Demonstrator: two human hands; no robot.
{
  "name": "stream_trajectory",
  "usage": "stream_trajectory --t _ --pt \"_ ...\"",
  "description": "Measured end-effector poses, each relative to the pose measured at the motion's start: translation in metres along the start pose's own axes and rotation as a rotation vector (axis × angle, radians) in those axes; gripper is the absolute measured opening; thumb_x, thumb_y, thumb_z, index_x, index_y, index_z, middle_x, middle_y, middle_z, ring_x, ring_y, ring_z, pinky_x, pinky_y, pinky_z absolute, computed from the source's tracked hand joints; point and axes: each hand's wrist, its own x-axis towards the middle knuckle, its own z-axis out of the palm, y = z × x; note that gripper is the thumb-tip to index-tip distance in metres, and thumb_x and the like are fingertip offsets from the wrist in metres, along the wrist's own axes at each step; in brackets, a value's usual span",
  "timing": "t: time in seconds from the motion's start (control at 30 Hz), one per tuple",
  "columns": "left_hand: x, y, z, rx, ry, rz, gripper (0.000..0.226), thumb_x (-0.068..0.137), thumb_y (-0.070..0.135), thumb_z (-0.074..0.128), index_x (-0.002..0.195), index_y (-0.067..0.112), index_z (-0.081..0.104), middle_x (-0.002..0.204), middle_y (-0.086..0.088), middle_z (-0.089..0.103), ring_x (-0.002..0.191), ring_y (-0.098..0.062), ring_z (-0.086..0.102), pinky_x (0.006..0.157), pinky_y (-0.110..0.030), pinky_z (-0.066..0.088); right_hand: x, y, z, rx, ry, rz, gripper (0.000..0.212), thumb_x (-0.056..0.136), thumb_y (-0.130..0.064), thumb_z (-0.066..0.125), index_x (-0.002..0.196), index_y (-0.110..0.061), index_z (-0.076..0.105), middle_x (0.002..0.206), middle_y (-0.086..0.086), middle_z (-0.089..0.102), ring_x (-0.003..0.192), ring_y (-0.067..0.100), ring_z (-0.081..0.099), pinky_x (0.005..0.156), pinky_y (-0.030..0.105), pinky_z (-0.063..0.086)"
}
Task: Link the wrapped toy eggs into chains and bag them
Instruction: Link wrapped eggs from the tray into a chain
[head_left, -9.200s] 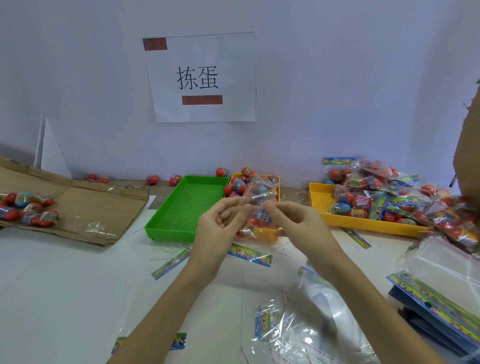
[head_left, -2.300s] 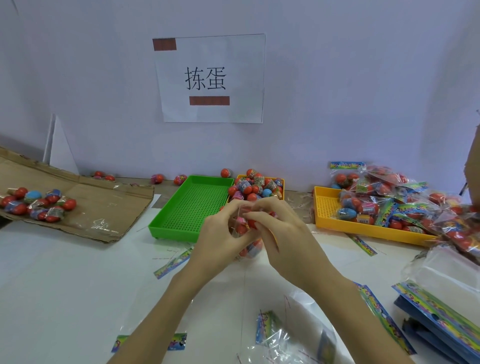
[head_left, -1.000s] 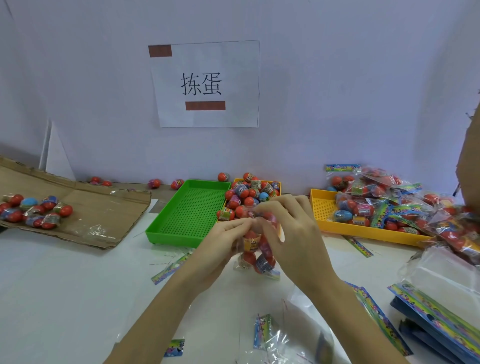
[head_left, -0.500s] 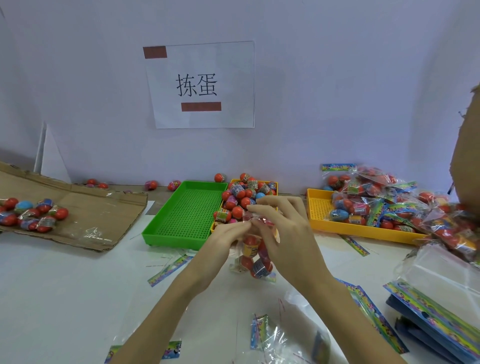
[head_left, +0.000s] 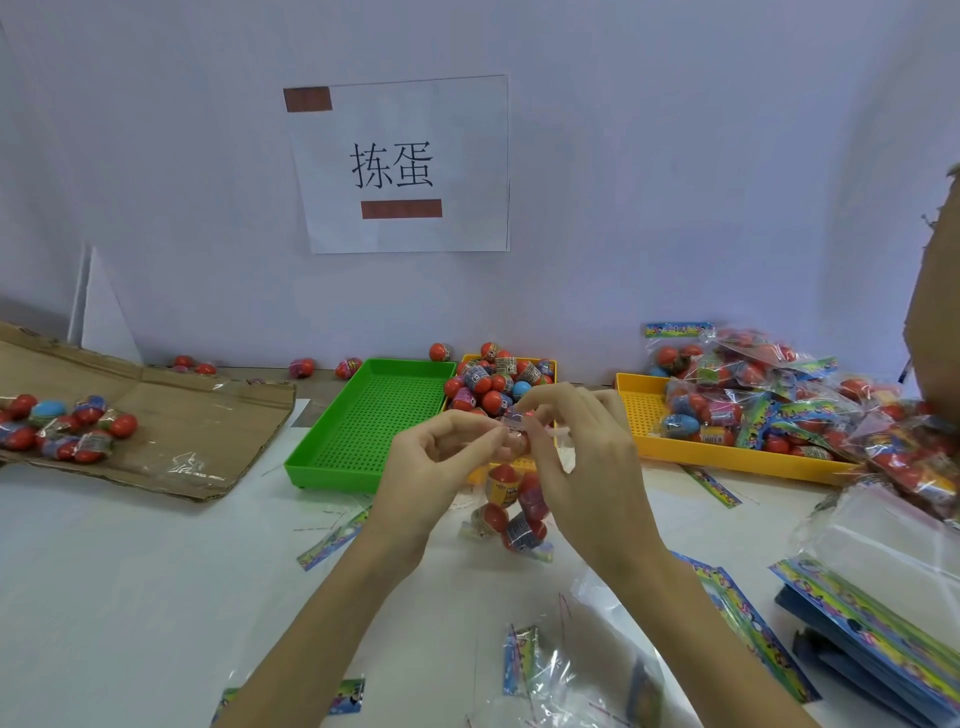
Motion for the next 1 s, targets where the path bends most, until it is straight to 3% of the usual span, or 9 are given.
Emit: stream_trajectory --t 0.13,0.27,0.5,0.63,0.73,1.0 --pt "-0.001 0.0023 0.0018 -0.044 0.011 -0.001 0.017 0.084 0.03 0.083 0.096 0.018 0.081 0.095 -0.012 0.08 0.091 -0.026 0.078 0.077 -0.028 0.061 -0.0007 0.0012 0.0009 -0.05 0.029 -0.059 0.011 0.096 -0.01 0.069 0.102 -0.018 0.073 0.101 0.001 0.07 0.1 0.02 0.055 0.091 0.003 0.033" --pt "-0.0022 0.0033 0.003 -0.063 0.036 0.0 0.006 0.089 0.018 0.079 0.094 0.018 0.082 0.093 -0.01 0.08 0.088 -0.019 0.077 0.075 -0.022 0.058 -0.0034 0.0022 0.0042 -0.095 0.032 -0.115 0.012 0.093 -0.019 0.075 0.105 -0.019 0.075 0.107 0.002 0.067 0.103 0.021 0.054 0.084 0.029 0.05" --pt "-0.0015 0.0047 0.002 -0.026 0.039 0.017 0.011 0.093 0.005 0.074 0.1 0.011 0.081 0.095 -0.009 0.081 0.092 -0.021 0.077 0.081 -0.024 0.059 -0.0018 0.0052 0.0036 -0.102 0.027 -0.121 0.014 0.089 -0.02 0.079 0.102 -0.017 0.078 0.104 0.003 0.072 0.099 0.027 0.061 0.081 0.046 0.055" --pt "-0.0025 0.0038 0.0023 0.079 0.038 0.083 0.017 0.094 0.005 0.074 0.095 0.021 0.081 0.094 -0.005 0.081 0.092 -0.023 0.077 0.082 -0.026 0.06 -0.0004 0.0032 0.0008 -0.061 0.019 -0.103 0.01 0.088 -0.019 0.079 0.098 -0.016 0.079 0.101 0.003 0.073 0.099 0.028 0.062 0.08 0.047 0.055" --pt "-0.0031 0.0036 0.0024 0.144 0.039 0.125 0.02 0.093 0.006 0.076 0.092 0.025 0.08 0.09 -0.001 0.08 0.088 -0.016 0.075 0.078 -0.02 0.057 0.0001 0.0034 -0.0008 -0.062 0.024 -0.116 0.008 0.089 -0.018 0.078 0.096 -0.014 0.079 0.1 0.004 0.073 0.098 0.028 0.063 0.08 0.047 0.055" --pt "-0.0036 0.0024 0.0037 0.155 0.063 0.122 0.007 0.088 0.005 0.081 0.091 0.012 0.08 0.083 -0.005 0.079 0.079 -0.013 0.074 0.075 -0.021 0.057 0.0 0.0048 -0.0007 -0.173 0.06 -0.209 0.011 0.086 -0.022 0.078 0.092 -0.013 0.079 0.097 0.005 0.075 0.095 0.028 0.065 0.079 0.041 0.055"
